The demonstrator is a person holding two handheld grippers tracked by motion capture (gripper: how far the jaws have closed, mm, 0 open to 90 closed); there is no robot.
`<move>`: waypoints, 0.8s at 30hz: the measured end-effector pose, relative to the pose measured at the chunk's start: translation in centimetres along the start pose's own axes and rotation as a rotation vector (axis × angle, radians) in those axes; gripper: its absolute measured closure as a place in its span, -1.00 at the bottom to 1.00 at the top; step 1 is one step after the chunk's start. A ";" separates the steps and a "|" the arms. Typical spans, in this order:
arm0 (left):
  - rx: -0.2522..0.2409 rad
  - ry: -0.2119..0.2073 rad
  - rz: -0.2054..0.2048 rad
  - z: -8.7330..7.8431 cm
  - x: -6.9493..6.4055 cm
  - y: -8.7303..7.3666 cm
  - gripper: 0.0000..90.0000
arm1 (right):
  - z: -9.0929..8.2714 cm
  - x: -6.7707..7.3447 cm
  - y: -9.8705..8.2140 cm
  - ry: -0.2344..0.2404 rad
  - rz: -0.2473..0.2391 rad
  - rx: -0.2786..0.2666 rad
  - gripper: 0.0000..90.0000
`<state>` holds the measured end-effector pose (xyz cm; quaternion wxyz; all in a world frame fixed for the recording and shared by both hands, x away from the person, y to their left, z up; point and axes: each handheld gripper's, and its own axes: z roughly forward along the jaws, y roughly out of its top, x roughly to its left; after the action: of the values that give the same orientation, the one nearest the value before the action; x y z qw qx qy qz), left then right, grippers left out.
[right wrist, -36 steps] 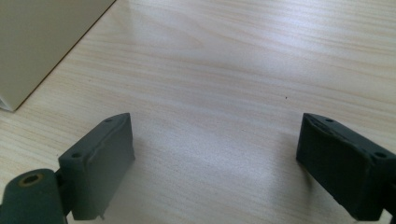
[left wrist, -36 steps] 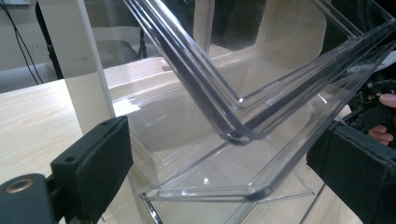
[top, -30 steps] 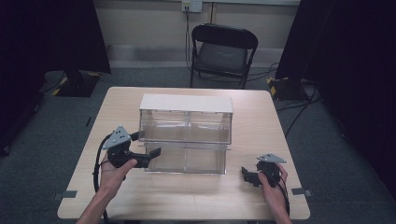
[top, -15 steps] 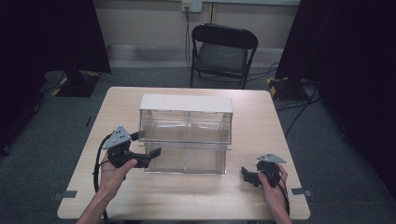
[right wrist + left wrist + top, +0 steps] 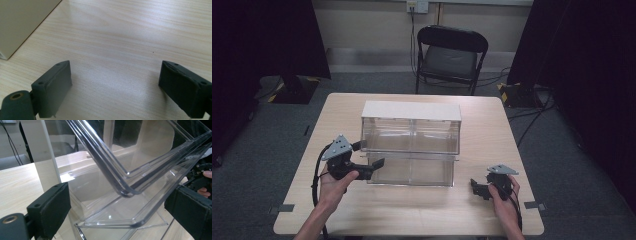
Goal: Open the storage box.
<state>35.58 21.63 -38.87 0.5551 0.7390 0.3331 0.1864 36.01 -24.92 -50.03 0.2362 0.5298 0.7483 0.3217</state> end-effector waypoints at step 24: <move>0.007 0.009 0.003 0.0 0.0 0.0 -0.86 | 0.0 0.0 0.0 0.000 0.000 0.000 -0.77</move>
<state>35.54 21.62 -38.84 0.5508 0.7406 0.3351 0.1892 36.01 -24.92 -50.03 0.2362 0.5297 0.7484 0.3218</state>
